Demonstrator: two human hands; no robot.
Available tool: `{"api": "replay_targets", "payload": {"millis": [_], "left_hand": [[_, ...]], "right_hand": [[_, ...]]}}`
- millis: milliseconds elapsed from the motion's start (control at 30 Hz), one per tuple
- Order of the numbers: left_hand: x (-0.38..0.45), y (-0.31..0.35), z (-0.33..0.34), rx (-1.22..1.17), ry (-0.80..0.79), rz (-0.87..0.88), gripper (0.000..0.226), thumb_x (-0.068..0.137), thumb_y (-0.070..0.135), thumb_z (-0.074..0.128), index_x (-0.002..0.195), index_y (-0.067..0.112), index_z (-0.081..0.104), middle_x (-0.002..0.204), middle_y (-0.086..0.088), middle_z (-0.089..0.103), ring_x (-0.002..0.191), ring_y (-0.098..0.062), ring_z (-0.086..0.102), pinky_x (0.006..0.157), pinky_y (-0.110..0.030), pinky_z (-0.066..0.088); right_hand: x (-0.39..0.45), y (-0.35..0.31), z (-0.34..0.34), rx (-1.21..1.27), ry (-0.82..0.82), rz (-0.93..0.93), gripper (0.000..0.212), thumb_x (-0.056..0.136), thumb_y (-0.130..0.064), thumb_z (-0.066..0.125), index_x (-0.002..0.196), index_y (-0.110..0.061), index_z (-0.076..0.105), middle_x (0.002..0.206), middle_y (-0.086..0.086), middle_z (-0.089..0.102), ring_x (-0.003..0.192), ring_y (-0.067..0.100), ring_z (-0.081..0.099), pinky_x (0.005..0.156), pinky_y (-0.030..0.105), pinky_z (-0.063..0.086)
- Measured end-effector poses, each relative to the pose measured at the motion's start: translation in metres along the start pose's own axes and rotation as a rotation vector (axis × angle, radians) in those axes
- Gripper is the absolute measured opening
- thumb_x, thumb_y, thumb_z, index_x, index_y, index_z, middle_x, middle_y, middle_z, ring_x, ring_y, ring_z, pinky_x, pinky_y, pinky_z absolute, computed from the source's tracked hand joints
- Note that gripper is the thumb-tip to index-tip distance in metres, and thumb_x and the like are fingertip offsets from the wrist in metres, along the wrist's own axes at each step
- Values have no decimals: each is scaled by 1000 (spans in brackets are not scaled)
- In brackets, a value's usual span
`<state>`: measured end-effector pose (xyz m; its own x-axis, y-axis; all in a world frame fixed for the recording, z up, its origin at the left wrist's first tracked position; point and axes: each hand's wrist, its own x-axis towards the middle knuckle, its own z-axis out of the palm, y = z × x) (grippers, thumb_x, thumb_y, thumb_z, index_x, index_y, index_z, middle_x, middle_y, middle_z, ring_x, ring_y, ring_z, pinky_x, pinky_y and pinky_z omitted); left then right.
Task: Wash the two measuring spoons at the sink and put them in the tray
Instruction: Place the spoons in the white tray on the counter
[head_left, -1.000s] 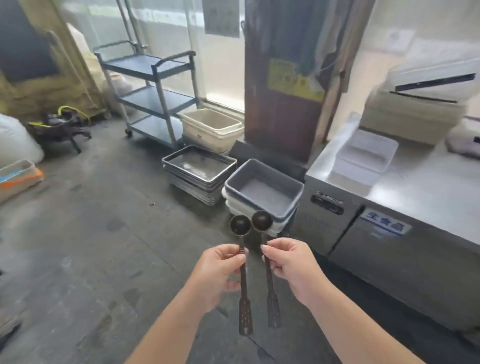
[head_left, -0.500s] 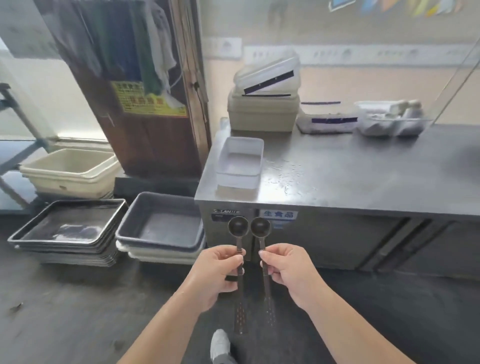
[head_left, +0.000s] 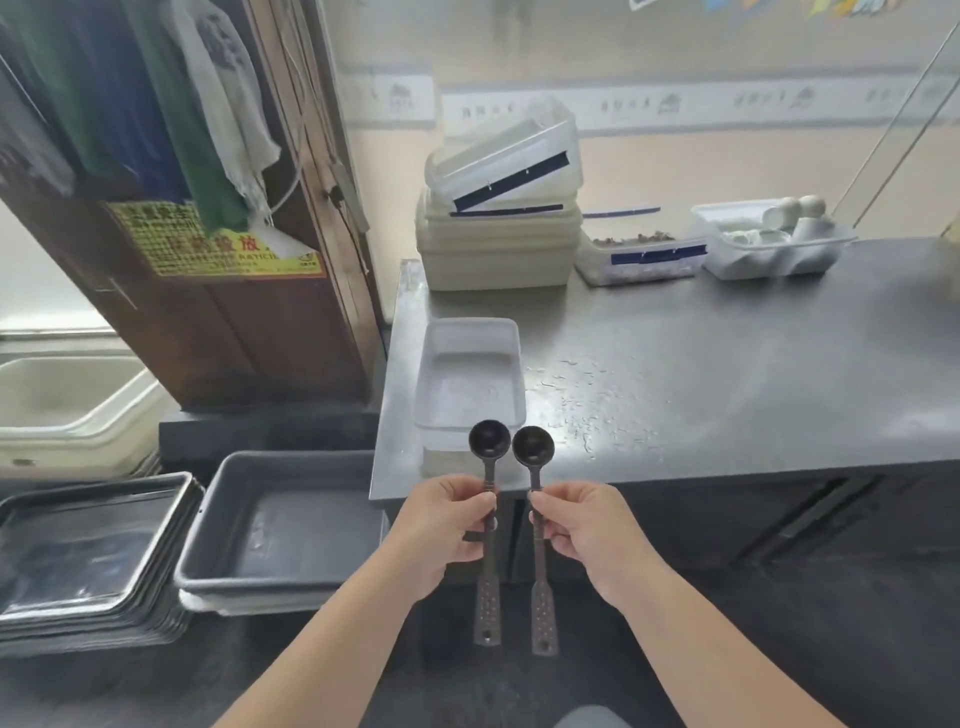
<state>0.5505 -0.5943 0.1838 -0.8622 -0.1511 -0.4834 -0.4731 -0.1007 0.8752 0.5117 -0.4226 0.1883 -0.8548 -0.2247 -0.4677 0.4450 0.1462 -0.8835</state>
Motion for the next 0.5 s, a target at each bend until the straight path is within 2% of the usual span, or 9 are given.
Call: {"api": "replay_targets", "payload": {"millis": [167,233,333,433,500], "left_hand": [[63,23,-18,-42,16,12,13,90,15,63,91,23,73,84,-1,75,72,-11,70,60,-27,58],[95,34,-23,-61,68,13,12,89,11,63,94,19,71,88,-4,75,76,-15,72,65,-34,61],[146,50,-29,-51,143,7,11,88,9,65,90,18,72,83,-4,75,74,-17,72,69,-39,62],[196,64,-33,-41,182,-35,14,87,9,64,86,21,72,79,-2,75,73,-17,72,63,-34,61],[227,73,-34,-39,211,-64,17,88,8,63,85,22,72,77,-2,75,67,-13,72,55,-26,58]], "right_hand": [[74,-21,9,9,10,38,8,90,-15,69,87,-11,75,77,7,72,71,15,64,71,25,54],[108,-30,10,-1,21,31,7,90,-13,69,87,-12,75,79,6,73,72,15,66,68,24,55],[165,-45,11,-20,33,30,11,90,-10,67,84,-14,75,74,5,73,72,17,65,65,25,54],[222,-58,12,-56,5,50,14,93,-8,61,88,-13,73,79,6,73,75,17,67,68,27,54],[257,-66,16,-66,-30,76,16,95,-6,57,89,-11,71,78,5,73,69,13,67,63,23,54]]}}
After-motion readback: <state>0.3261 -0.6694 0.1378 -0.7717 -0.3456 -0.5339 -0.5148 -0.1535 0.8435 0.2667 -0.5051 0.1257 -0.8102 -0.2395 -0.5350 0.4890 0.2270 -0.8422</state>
